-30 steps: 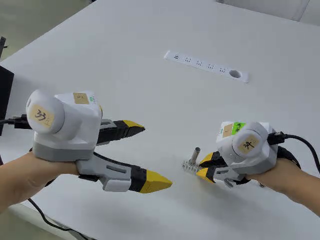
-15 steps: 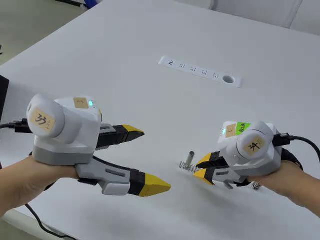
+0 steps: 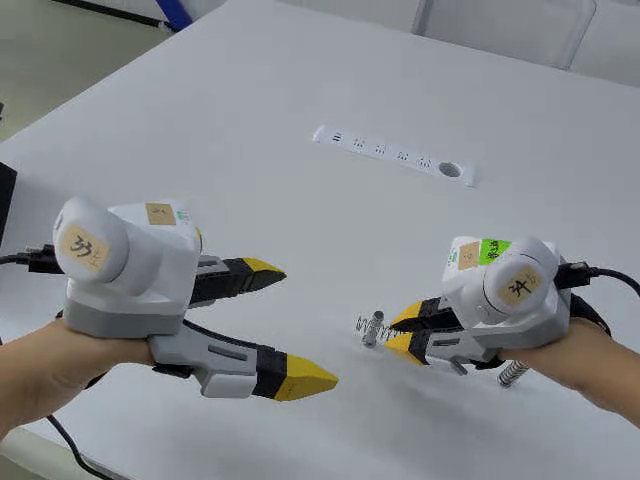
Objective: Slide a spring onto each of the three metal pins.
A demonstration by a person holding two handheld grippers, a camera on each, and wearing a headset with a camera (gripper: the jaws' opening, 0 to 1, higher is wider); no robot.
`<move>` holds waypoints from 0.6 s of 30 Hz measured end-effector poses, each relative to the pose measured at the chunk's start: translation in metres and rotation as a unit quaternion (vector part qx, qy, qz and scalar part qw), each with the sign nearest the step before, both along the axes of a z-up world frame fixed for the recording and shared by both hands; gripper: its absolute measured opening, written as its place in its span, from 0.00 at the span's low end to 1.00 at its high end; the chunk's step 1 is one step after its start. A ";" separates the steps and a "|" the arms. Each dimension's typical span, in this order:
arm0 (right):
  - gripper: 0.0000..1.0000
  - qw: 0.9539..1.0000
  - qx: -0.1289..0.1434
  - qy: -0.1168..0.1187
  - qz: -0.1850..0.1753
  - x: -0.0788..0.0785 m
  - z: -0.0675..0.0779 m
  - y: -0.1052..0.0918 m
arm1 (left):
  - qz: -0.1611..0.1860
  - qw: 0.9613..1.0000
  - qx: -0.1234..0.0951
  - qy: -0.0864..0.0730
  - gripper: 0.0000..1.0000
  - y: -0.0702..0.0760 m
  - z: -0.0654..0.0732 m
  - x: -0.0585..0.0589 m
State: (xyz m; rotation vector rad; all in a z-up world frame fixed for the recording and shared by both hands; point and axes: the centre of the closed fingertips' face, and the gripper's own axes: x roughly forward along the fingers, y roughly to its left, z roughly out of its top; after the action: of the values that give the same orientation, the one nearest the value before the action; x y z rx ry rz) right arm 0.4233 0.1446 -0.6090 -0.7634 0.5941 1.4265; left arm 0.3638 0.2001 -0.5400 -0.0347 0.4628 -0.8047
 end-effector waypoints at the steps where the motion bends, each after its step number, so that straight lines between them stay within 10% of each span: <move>1: 0.11 1.000 0.002 0.000 -0.001 0.001 0.002 0.000 | -0.001 1.000 0.000 0.000 0.79 -0.001 0.000 0.000; 18: 0.11 0.999 0.038 -0.009 -0.003 -0.003 0.043 -0.009 | -0.013 1.000 0.012 -0.003 0.74 -0.011 0.003 0.002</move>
State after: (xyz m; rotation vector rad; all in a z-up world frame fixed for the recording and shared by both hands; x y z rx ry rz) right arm 0.4205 0.1355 -0.5662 -0.7126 0.5246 1.4270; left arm 0.3658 0.1889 -0.5372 -0.0045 0.4683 -0.8250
